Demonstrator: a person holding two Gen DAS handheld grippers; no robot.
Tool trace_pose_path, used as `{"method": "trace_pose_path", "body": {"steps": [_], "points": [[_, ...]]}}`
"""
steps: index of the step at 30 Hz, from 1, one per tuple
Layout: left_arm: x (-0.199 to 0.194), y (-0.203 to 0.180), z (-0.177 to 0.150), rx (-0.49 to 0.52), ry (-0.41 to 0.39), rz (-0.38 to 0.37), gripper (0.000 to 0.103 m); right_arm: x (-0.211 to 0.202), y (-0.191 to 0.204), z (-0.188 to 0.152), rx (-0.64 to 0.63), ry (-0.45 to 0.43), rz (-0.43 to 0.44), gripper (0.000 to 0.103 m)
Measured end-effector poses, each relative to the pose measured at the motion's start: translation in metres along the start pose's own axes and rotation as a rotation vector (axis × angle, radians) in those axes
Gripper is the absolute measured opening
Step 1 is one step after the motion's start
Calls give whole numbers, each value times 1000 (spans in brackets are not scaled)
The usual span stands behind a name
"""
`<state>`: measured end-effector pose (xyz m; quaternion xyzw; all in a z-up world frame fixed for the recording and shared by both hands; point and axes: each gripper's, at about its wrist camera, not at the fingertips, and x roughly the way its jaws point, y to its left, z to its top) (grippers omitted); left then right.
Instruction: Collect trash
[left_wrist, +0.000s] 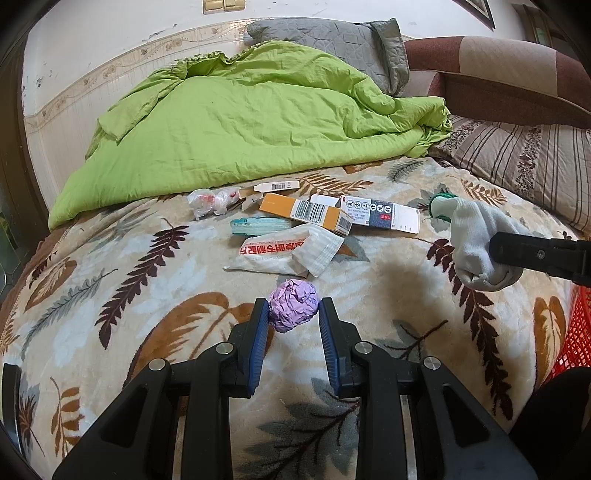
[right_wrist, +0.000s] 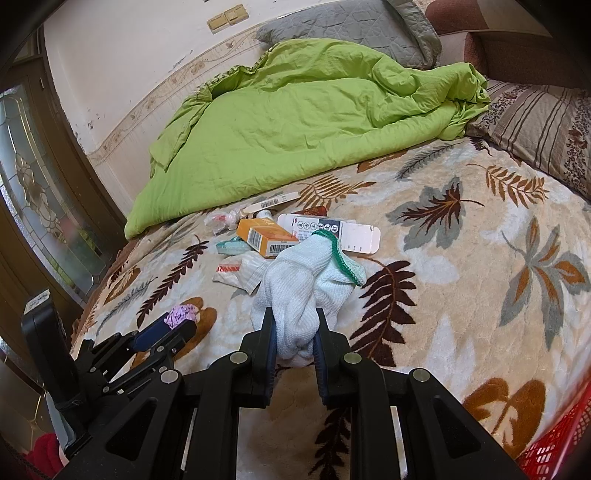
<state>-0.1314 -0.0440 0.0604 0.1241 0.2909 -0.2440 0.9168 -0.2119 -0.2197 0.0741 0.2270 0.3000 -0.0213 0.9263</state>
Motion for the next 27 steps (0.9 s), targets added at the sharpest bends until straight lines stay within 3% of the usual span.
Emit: {"method": "trace_pose_path", "body": {"steps": [7,13,21,24,27], "points": [[-1,-11,-3,17,15,-21,26,-30,-12,-2,45,-27,13,19],[-22,-43,10,70,1,-117,27,-109,-39,-10,54,-94,-40,19],[-61,-146,41,191,3,-418,27,-221,-129,-49,209,-200,-299,19],[-74,-194,49,229,29,-555,27,-243,-158,-66,259,-196,-376,20],[-83,-247,48,268,75,-678,27,-251,-177,-81,311,-181,-395,21]]}}
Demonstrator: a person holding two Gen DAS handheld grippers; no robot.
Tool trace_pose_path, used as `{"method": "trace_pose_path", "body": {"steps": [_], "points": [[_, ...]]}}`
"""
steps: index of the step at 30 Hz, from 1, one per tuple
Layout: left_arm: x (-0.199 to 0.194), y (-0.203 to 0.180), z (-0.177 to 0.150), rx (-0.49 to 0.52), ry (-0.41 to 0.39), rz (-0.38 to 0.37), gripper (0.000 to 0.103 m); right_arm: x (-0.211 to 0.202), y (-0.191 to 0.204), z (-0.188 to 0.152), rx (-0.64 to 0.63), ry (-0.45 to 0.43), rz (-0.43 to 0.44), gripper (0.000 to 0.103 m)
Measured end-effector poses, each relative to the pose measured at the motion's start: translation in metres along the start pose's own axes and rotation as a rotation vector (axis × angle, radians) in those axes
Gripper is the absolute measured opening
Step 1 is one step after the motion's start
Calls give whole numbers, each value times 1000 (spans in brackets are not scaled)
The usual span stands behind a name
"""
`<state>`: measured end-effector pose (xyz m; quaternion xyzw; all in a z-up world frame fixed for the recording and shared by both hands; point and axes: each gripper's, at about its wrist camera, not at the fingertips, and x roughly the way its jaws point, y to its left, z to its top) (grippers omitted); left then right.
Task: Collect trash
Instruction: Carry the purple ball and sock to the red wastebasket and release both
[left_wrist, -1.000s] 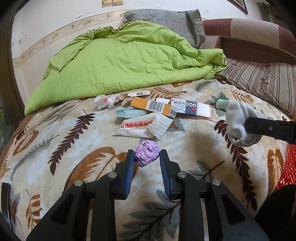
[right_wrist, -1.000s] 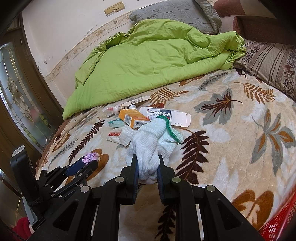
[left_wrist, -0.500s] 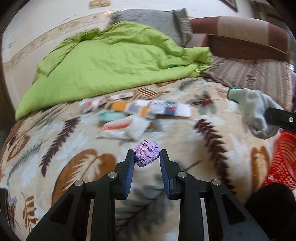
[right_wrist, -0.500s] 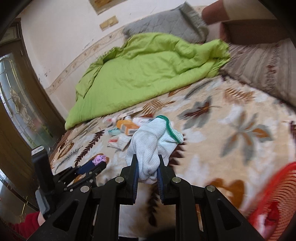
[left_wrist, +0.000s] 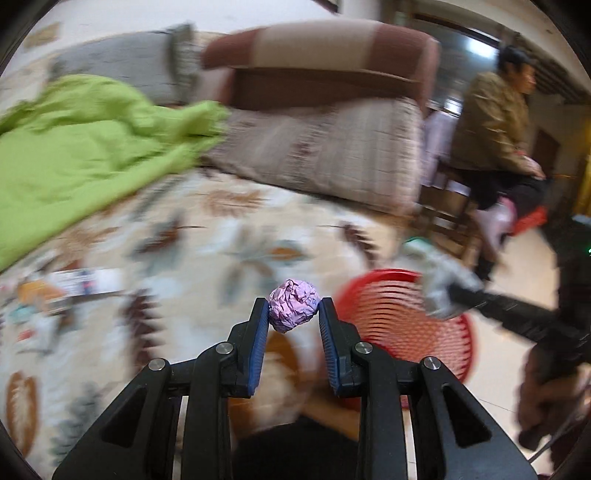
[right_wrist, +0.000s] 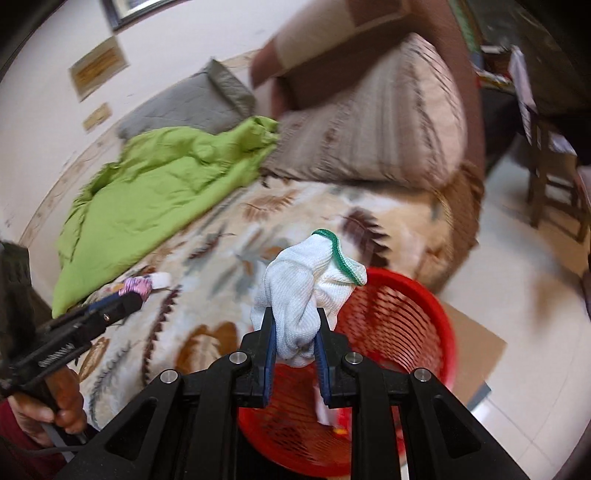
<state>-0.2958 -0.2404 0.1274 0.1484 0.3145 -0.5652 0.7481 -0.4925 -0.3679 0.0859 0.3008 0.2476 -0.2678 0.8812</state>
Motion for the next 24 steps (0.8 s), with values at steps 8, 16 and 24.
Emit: {"method": "trace_pose_path", "body": {"steps": [8,16,24], "points": [[46,-65,7,50,99,-132,42,6,-37,-4,53,26,-82,44],[35,-38,4,-9,83,-67,54,3,-20,2,14,-4,-30,44],[-3,41,-13,-148,58,76,56,29,44,10,-65,32,99,45]]}}
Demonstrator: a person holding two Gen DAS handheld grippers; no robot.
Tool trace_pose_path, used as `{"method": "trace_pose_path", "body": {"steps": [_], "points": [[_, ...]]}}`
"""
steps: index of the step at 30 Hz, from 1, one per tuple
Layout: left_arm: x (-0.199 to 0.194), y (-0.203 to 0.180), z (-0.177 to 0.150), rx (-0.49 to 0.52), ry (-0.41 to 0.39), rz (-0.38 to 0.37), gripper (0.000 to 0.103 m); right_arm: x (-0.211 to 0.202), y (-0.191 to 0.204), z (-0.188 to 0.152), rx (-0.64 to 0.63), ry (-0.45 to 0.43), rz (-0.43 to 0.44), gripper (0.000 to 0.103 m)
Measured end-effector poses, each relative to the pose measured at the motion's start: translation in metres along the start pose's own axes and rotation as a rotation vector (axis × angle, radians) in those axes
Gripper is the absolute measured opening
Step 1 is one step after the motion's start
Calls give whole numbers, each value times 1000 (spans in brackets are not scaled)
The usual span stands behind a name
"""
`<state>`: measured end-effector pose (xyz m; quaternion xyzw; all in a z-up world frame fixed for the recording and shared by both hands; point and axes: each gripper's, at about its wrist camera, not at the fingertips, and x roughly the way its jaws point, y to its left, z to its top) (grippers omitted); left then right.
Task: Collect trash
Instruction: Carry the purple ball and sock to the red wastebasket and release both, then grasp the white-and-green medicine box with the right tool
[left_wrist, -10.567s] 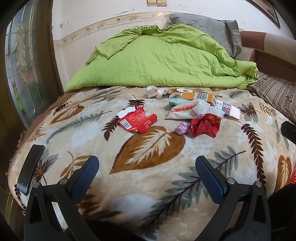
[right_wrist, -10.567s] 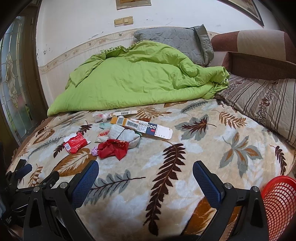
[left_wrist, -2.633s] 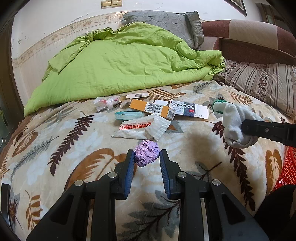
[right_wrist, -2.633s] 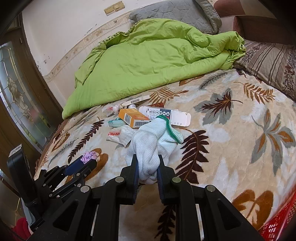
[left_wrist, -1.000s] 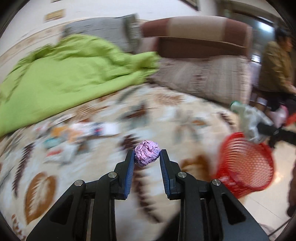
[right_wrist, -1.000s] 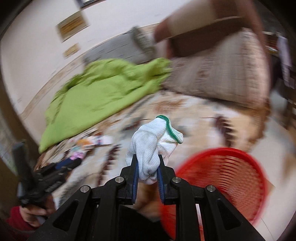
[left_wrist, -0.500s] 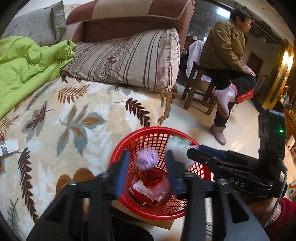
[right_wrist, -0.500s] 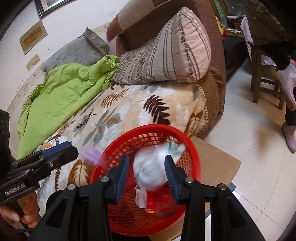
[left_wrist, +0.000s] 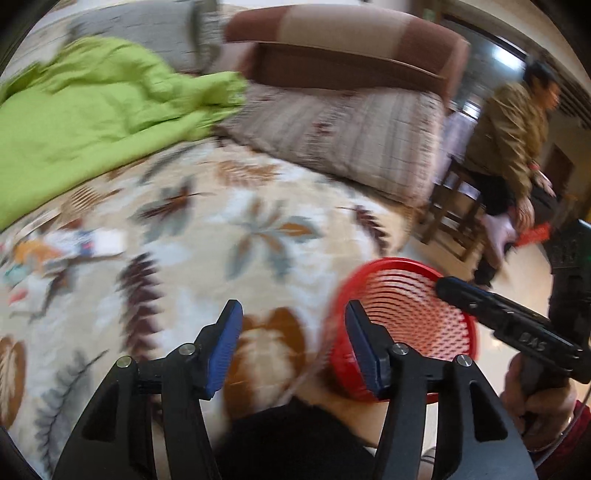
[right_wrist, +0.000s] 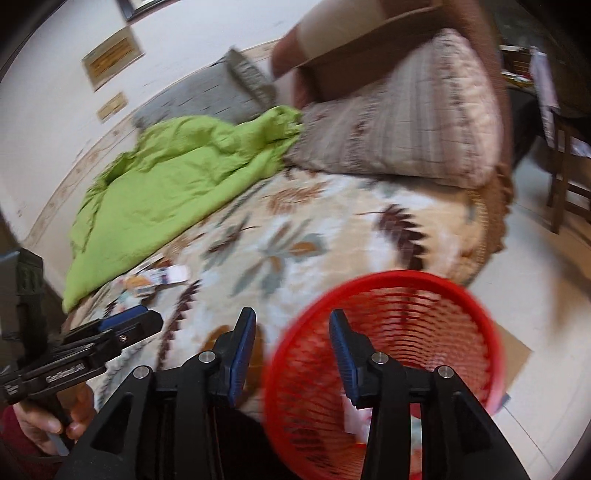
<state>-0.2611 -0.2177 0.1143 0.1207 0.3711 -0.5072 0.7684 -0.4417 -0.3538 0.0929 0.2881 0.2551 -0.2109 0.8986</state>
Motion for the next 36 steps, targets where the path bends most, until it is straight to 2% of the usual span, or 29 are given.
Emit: {"method": "trace_pose_path", "body": {"steps": [9,13,18,22,24,27,31,34,36], "points": [[-51,144,-30,-256,-34,203,57,68,105,17,-215,121,190,54],[-71,206,-46,-354,-56,339,57,123,157,32,-316,206,273,57],[-80,261,-60,-463,-76,412,58,197,201,55,-357,280,337,65],[-75,285,-68,-501,-87,438,58,265,238,70,-455,343,334,70],[-69,290,-71,-487,-92,460,58,291,249,74,-520,360,308,70],[-64,296,-75,-478,-95,467,59,327,258,78,-569,423,315,70],[-57,305,-75,-500,-88,435,58,362,264,79,-636,503,327,70],[-53,306,-74,-494,-83,436,59,375,262,74,-621,559,373,70],[-50,308,-74,-499,-76,429,59,374,265,68,-618,564,384,72]]}}
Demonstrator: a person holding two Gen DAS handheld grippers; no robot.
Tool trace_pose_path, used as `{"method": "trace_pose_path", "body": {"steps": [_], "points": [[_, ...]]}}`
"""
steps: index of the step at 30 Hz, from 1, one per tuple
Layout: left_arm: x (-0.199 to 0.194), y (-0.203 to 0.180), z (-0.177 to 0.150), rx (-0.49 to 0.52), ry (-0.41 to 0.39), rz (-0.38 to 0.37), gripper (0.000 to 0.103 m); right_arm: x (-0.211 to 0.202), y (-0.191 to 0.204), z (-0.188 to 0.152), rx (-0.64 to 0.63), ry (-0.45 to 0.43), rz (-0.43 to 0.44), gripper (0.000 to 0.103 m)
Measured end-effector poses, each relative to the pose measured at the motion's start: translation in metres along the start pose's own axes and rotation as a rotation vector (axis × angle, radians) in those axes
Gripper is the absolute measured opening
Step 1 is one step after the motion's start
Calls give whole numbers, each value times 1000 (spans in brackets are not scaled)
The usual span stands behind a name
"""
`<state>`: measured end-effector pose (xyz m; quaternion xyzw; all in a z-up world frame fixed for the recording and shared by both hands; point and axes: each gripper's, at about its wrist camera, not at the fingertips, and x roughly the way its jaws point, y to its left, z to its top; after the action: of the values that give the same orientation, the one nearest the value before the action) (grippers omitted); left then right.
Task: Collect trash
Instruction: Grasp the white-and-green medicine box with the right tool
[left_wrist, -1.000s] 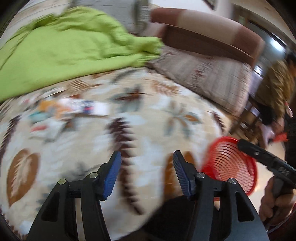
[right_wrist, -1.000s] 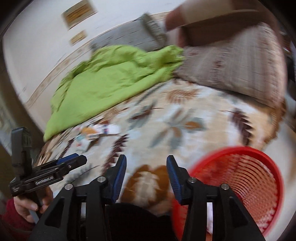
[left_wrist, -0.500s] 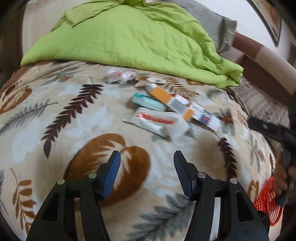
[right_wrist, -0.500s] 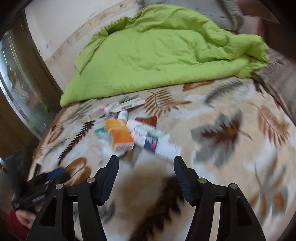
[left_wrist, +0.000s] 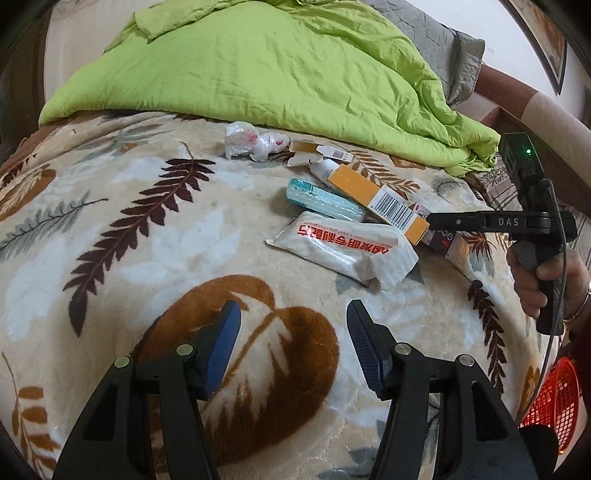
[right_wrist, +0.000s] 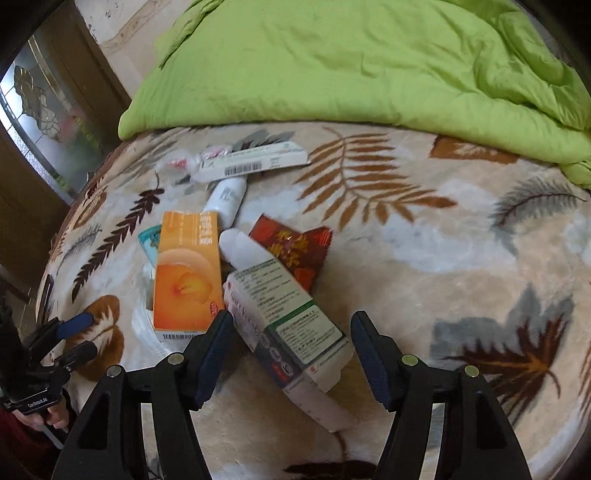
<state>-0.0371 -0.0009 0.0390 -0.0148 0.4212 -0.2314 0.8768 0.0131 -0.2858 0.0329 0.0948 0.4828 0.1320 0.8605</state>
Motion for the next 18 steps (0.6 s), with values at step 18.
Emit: {"method": "trace_pose_path", "body": {"steps": [18], "points": [[-13,34,6,-171,-59,29,58,-11,118,-76,62,-23,203,39]]}}
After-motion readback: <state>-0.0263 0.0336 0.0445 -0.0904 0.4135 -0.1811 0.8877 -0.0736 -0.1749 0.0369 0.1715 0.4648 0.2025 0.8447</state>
